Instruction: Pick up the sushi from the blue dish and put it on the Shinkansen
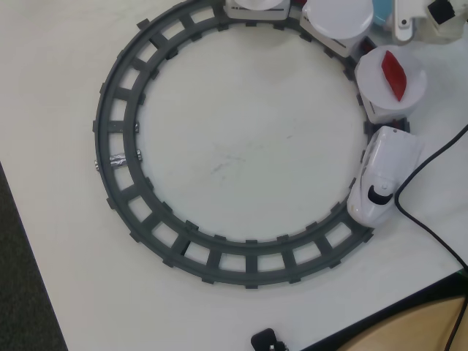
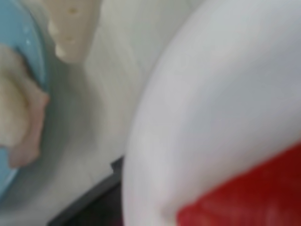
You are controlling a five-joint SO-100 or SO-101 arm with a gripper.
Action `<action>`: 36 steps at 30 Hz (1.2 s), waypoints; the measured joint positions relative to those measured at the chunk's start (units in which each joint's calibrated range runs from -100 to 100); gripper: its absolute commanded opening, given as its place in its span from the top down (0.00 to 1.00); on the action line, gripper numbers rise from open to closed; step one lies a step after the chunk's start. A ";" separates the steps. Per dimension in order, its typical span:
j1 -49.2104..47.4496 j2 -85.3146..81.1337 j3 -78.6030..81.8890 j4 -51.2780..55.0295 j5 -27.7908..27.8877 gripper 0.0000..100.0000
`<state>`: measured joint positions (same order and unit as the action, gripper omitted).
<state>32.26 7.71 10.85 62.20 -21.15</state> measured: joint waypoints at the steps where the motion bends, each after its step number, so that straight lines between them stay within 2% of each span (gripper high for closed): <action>1: 0.08 0.42 -0.09 -0.44 0.00 0.73; 12: 2.91 3.20 -0.09 -5.95 1.15 0.73; 29: 1.26 11.03 -0.81 -12.25 4.13 0.73; 32: 1.42 13.22 -0.99 -13.21 4.65 0.80; 35: 0.71 14.15 -2.43 -13.21 4.71 0.98; 36: 0.47 14.15 -2.61 -13.39 4.65 1.00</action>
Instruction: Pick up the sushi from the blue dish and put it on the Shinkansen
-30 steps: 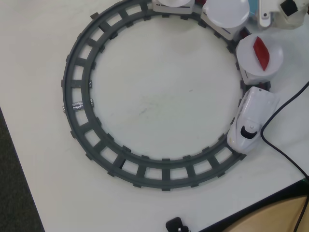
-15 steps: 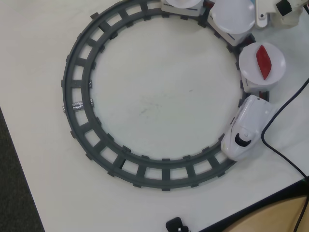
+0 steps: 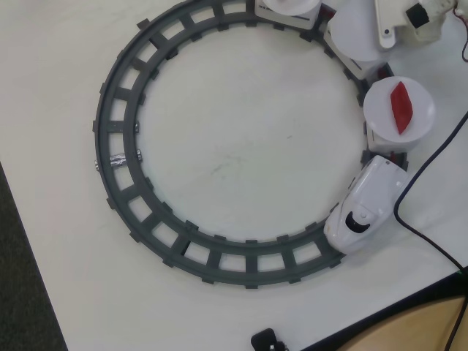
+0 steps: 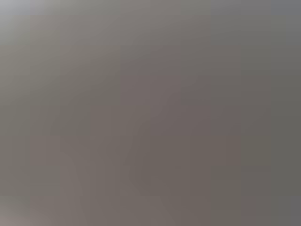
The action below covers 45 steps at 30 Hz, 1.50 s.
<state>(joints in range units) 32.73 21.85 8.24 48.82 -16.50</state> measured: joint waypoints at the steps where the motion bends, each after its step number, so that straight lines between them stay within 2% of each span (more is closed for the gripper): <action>1: 0.08 0.08 -0.18 -0.52 -0.05 0.98; 11: 2.68 -0.17 -1.80 0.26 -0.26 0.98; 16: 7.72 -4.88 -1.17 5.34 -0.73 0.98; 21: 18.27 -20.97 -0.54 9.62 -2.56 0.98; 27: 21.66 -42.02 11.62 14.17 -4.24 0.98; 33: 13.39 -65.01 27.92 18.20 -4.34 0.98; 40: -1.89 -86.82 38.90 19.77 -4.34 0.98; 45: -8.03 -97.52 46.38 13.91 -4.34 0.99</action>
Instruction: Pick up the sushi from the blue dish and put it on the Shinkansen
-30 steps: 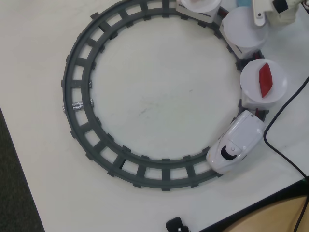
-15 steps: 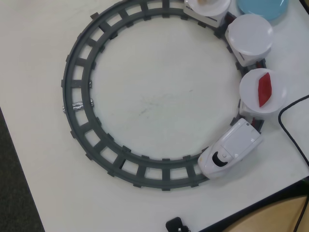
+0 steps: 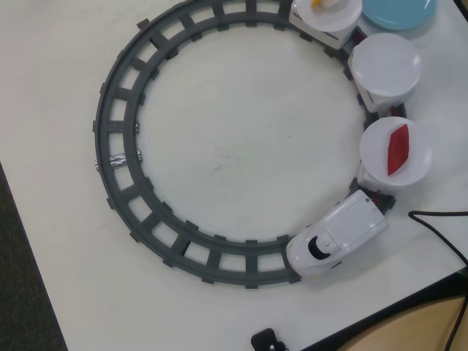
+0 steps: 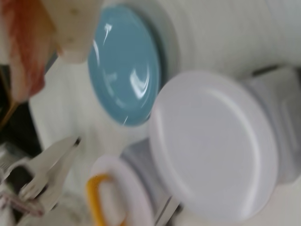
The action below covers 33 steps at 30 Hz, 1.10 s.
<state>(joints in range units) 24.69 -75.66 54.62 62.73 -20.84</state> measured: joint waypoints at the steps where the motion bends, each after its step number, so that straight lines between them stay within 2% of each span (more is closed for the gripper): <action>1: 0.00 -1.85 2.61 -1.66 0.00 0.99; 7: -11.97 -4.97 10.45 -6.82 -1.46 0.99; 12: -26.86 -1.52 10.27 -7.17 -2.72 0.99; 18: -38.36 7.24 2.70 -7.17 -3.19 0.99; 21: -37.57 12.80 -2.43 -7.17 -4.81 0.99; 29: -26.07 28.04 -6.12 -6.56 -13.54 0.99; 33: -22.92 33.18 -6.12 -3.06 -14.27 0.99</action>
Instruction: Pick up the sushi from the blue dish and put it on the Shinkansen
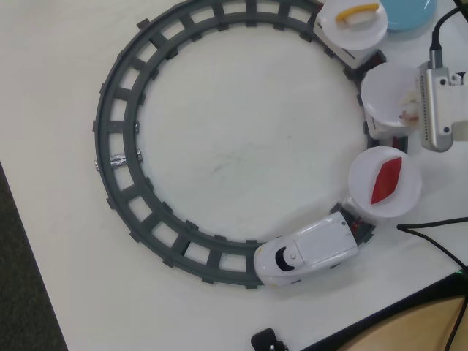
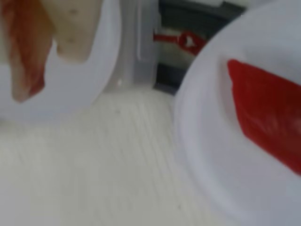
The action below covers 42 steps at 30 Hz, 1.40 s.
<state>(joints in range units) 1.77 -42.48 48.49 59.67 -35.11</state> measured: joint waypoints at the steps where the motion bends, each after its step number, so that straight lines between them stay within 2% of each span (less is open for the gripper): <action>1: 0.16 0.42 0.00 1.31 -0.05 0.99; 6: -0.32 -0.51 -0.45 7.00 -0.10 0.99; 14: 0.24 -7.49 -0.45 5.42 -3.45 0.99; 25: -0.08 -9.01 -0.45 6.74 -3.82 0.98; 30: -3.47 -9.01 -0.45 6.74 -3.87 0.99; 34: -9.22 -9.01 -0.45 6.74 -7.22 0.99; 39: -11.19 -9.01 -0.45 6.65 -14.01 0.98; 42: -15.68 -9.01 -0.45 2.45 -17.78 0.98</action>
<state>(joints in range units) -13.90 -51.49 48.04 62.12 -52.89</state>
